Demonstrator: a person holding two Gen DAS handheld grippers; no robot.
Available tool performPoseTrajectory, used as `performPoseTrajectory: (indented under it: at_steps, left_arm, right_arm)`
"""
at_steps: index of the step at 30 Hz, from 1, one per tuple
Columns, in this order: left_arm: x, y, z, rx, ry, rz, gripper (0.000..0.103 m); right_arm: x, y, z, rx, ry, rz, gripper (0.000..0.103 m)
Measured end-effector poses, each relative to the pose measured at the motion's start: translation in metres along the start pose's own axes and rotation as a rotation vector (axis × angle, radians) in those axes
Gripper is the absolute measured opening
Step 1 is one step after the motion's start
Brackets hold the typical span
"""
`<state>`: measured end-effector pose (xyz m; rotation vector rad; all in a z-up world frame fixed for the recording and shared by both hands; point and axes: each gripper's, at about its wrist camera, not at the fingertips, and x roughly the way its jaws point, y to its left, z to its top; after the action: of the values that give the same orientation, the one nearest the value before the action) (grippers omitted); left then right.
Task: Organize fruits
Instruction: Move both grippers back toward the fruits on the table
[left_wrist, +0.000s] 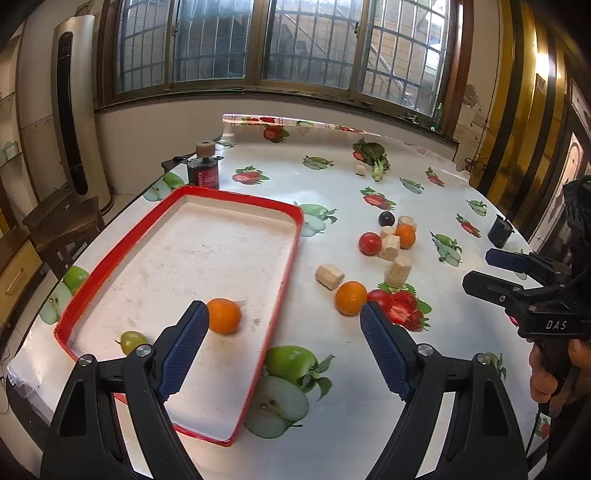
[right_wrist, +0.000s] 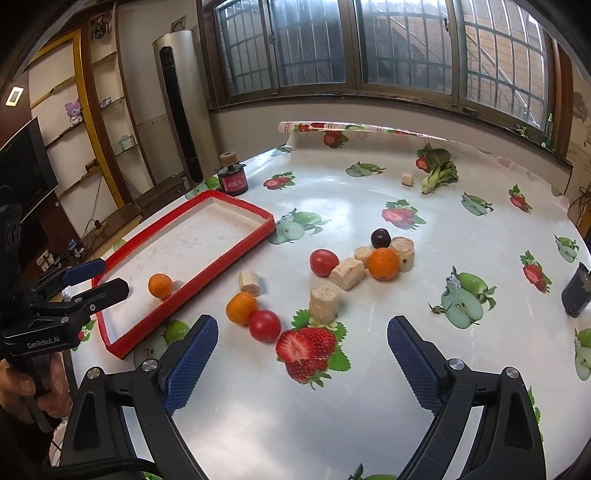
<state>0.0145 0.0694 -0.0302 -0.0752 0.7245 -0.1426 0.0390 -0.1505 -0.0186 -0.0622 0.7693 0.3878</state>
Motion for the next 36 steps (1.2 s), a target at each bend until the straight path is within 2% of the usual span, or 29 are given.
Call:
performPoseTrajectory:
  at_steps: [5, 12, 33, 36]
  left_arm:
    - [0.011, -0.02, -0.001, 0.019, 0.056, 0.004, 0.084]
    - [0.018, -0.035, -0.002, 0.034, 0.078, -0.021, 0.084]
    - [0.045, -0.049, -0.001, 0.045, 0.14, -0.055, 0.084]
    - [0.05, -0.048, -0.001, 0.033, 0.147, -0.078, 0.084]
  right_arm:
    - [0.0, -0.012, -0.003, 0.003, 0.009, -0.031, 0.094]
    - [0.001, -0.022, -0.007, 0.005, 0.014, -0.043, 0.094]
    - [0.008, -0.039, -0.008, 0.025, 0.03, -0.044, 0.093]
    - [0.009, -0.04, -0.008, 0.023, 0.031, -0.043, 0.093]
